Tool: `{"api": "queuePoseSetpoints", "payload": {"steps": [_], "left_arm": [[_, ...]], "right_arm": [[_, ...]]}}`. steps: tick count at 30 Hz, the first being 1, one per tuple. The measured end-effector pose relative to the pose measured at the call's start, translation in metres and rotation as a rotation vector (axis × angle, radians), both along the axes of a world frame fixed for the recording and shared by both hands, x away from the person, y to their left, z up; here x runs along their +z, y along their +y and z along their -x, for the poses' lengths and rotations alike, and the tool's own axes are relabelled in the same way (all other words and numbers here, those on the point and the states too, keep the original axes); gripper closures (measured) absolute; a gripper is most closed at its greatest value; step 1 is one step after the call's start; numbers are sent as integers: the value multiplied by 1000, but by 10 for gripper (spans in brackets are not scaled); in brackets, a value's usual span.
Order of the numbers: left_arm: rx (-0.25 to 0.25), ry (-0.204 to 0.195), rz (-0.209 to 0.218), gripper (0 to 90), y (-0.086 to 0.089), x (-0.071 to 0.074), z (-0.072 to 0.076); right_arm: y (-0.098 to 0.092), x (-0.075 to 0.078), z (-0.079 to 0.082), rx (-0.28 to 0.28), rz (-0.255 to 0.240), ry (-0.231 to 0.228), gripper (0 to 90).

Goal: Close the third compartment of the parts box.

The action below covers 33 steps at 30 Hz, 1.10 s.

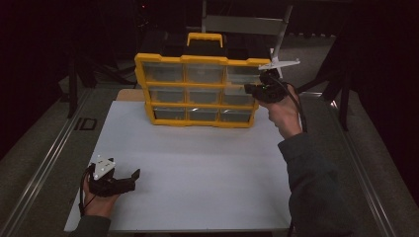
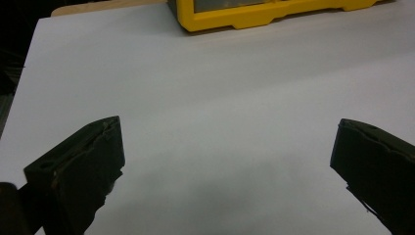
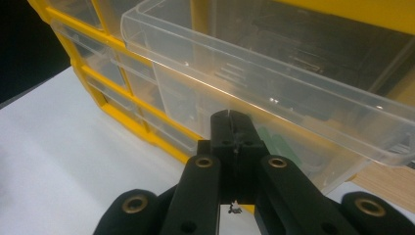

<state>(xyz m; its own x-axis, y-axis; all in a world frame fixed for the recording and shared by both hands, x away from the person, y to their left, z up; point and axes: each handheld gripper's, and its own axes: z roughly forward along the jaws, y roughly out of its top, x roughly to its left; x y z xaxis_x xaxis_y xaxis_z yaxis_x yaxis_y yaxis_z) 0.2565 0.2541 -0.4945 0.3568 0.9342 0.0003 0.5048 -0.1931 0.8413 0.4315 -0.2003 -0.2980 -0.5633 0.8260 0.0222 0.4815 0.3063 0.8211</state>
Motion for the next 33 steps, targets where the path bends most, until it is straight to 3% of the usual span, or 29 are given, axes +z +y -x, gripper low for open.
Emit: {"api": "queuePoseSetpoints", "payload": {"steps": [20, 33], "left_arm": [[0, 1, 0, 1, 0, 0, 0], [0, -1, 1, 1, 0, 0, 0]], "right_arm": [[1, -4, -10, -26, -18, -4, 899], [-7, -7, -15, -73, -37, -11, 899]]}}
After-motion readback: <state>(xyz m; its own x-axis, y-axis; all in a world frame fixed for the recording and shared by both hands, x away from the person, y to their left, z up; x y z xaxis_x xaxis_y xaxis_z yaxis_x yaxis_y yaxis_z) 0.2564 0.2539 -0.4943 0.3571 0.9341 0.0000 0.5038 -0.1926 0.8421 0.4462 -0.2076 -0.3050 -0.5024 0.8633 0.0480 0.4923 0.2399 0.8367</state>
